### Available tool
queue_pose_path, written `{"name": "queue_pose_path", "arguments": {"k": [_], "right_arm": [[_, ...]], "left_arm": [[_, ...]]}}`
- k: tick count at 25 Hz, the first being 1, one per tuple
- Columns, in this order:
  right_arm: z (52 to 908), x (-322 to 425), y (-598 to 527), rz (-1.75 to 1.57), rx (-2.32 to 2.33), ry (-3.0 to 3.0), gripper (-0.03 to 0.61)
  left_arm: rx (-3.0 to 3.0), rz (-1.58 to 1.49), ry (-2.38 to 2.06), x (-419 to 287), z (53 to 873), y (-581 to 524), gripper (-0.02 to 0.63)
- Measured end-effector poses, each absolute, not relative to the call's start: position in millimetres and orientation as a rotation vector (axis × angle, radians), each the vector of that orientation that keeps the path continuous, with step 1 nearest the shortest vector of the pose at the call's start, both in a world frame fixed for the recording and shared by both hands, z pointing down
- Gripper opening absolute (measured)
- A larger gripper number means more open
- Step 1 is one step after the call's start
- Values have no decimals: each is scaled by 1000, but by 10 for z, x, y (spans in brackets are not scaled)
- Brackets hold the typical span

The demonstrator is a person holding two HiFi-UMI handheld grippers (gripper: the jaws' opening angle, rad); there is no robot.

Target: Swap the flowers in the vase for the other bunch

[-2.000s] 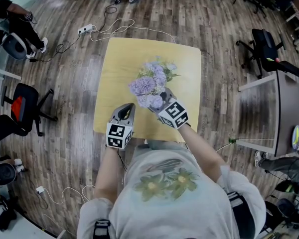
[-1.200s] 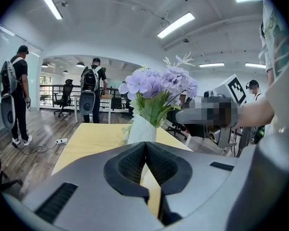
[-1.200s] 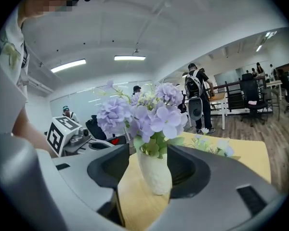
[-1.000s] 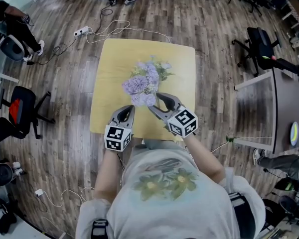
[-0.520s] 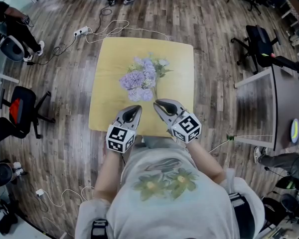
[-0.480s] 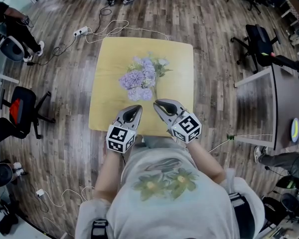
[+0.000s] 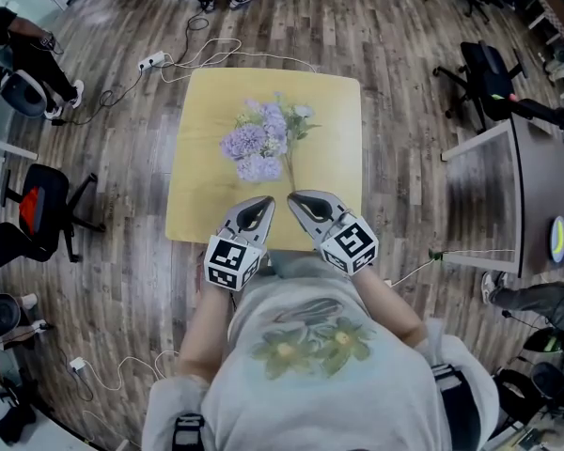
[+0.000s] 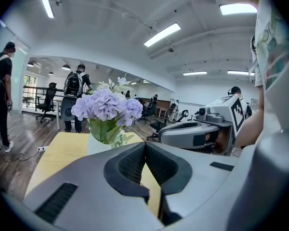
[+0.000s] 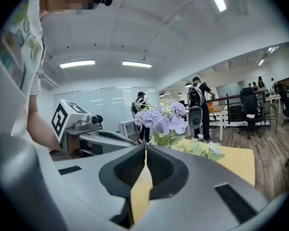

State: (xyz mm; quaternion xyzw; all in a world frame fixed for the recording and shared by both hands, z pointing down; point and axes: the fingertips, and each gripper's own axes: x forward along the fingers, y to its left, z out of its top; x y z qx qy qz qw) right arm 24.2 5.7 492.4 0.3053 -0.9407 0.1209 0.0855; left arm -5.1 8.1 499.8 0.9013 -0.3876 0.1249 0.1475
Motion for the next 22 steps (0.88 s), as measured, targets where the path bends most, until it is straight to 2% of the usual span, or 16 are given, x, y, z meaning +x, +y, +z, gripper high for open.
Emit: {"name": "queue_pose_path", "arguments": {"k": [22], "right_arm": [[5016, 266, 419, 379, 945, -2755, 46]], "left_arm": [[2600, 405, -1122, -26, 5056, 437, 18]]}}
